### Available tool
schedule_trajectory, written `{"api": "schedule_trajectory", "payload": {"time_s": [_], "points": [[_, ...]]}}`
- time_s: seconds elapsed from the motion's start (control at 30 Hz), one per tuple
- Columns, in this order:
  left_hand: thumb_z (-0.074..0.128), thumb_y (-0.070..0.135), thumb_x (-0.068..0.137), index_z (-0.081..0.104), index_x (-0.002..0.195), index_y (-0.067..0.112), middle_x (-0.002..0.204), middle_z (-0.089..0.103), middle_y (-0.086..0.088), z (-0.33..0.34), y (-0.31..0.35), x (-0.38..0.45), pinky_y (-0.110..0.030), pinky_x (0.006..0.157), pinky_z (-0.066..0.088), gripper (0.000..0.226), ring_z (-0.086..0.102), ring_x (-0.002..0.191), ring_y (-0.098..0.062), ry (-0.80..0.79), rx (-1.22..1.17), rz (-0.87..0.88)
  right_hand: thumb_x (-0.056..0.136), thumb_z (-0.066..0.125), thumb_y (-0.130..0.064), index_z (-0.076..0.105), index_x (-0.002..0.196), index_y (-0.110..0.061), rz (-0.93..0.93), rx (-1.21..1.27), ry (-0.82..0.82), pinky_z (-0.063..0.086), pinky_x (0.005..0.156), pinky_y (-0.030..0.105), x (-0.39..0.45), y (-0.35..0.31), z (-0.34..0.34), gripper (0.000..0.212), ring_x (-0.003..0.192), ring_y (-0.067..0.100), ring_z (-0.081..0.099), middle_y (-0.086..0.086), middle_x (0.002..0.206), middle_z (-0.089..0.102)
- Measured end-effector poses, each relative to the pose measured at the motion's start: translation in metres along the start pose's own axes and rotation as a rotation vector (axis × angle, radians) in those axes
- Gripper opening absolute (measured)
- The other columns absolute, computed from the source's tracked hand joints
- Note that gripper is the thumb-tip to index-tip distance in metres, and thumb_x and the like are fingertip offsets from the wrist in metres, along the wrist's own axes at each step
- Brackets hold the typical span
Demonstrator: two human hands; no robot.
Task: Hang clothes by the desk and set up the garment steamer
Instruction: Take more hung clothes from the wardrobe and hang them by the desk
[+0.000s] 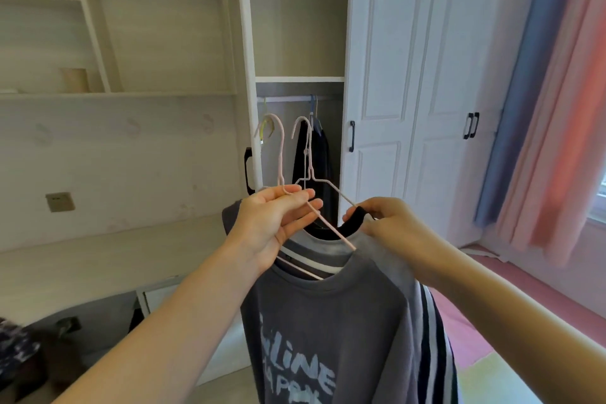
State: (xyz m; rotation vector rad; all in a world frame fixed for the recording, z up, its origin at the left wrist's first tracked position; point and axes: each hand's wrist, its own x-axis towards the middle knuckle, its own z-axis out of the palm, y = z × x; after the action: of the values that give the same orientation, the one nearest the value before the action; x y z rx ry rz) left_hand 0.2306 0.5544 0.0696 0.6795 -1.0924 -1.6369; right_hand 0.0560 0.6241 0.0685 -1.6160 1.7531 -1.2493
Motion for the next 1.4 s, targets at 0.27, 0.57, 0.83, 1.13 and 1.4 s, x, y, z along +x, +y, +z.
{"api": "schedule_trajectory", "payload": {"time_s": [0.27, 0.57, 0.83, 1.13, 1.4], "points": [[0.061, -0.004, 0.087, 0.060, 0.105, -0.002, 0.092, 0.074, -0.013, -0.027, 0.001, -0.044, -0.029, 0.067, 0.060, 0.019, 0.073, 0.087, -0.026, 0.208, 0.002, 0.080, 0.090, 0.044, 0.005, 0.070, 0.096, -0.011, -0.125, 0.049, -0.219, 0.042, 0.067, 0.010, -0.015, -0.009, 0.019, 0.032, 0.092, 0.012, 0.062, 0.005, 0.098, 0.070], [0.056, -0.007, 0.088, 0.058, 0.114, -0.008, 0.100, 0.072, -0.017, -0.072, 0.026, -0.103, -0.027, 0.067, 0.059, 0.026, 0.072, 0.090, -0.022, 0.338, -0.209, 0.144, 0.089, 0.052, -0.003, 0.072, 0.092, -0.025, -0.298, 0.197, -0.408, 0.052, 0.093, 0.036, -0.022, -0.047, 0.081, 0.029, 0.092, 0.012, 0.065, -0.005, 0.091, 0.072], [0.054, 0.001, 0.092, 0.057, 0.121, 0.003, 0.115, 0.070, -0.008, -0.129, 0.066, -0.147, -0.031, 0.093, 0.051, 0.030, 0.066, 0.108, -0.018, 0.429, -0.179, 0.319, 0.086, 0.050, 0.005, 0.069, 0.097, -0.020, -0.452, 0.273, -0.589, 0.049, 0.093, 0.038, -0.035, -0.106, 0.138, 0.033, 0.097, 0.020, 0.064, -0.001, 0.098, 0.071], [0.065, 0.008, 0.078, 0.060, 0.112, 0.004, 0.123, 0.065, -0.013, -0.196, 0.115, -0.197, -0.037, 0.099, 0.047, 0.034, 0.066, 0.107, -0.024, 0.570, -0.212, 0.444, 0.087, 0.049, -0.002, 0.067, 0.099, -0.023, -0.468, 0.274, -0.745, 0.049, 0.089, 0.041, -0.058, -0.151, 0.239, 0.031, 0.096, 0.025, 0.064, 0.006, 0.098, 0.071], [0.050, 0.002, 0.092, 0.049, 0.126, -0.001, 0.127, 0.059, -0.017, -0.273, 0.162, -0.235, -0.041, 0.106, 0.041, 0.034, 0.062, 0.113, -0.029, 0.624, -0.411, 0.448, 0.099, 0.044, -0.028, 0.064, 0.100, -0.022, -0.524, 0.288, -0.825, 0.040, 0.070, 0.024, -0.086, -0.193, 0.338, 0.021, 0.083, 0.026, 0.056, 0.015, 0.097, 0.065]]}}
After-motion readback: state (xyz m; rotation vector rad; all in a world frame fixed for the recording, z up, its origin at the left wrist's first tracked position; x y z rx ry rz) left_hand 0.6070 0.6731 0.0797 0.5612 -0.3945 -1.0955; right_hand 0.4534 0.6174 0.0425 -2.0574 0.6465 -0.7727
